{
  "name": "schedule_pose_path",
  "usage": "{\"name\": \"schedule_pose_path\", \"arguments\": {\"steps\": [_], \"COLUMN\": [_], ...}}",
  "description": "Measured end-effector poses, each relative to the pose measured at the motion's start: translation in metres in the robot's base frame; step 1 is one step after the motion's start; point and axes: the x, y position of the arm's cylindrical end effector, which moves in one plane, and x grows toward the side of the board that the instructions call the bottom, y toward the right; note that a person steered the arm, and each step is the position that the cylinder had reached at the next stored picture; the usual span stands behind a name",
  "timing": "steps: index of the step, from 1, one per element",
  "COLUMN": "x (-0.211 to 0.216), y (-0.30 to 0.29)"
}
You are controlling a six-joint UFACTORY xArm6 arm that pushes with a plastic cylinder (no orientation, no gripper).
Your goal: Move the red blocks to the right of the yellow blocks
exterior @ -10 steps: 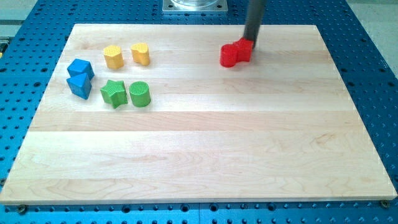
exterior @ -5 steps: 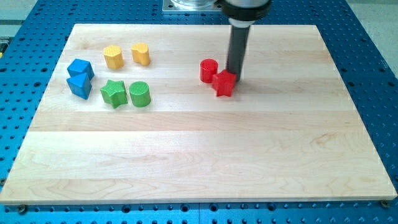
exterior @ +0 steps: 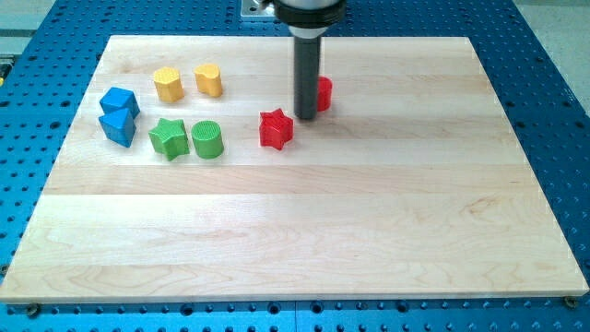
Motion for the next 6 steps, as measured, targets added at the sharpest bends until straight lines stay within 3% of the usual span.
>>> {"name": "schedule_pose_path", "arguments": {"steps": [2,3,4,5,6], "x": [-0.009,-0.042,-0.043,-0.035,0.033], "y": [0.058,0.032,-0.061,-0.039,0.029]}}
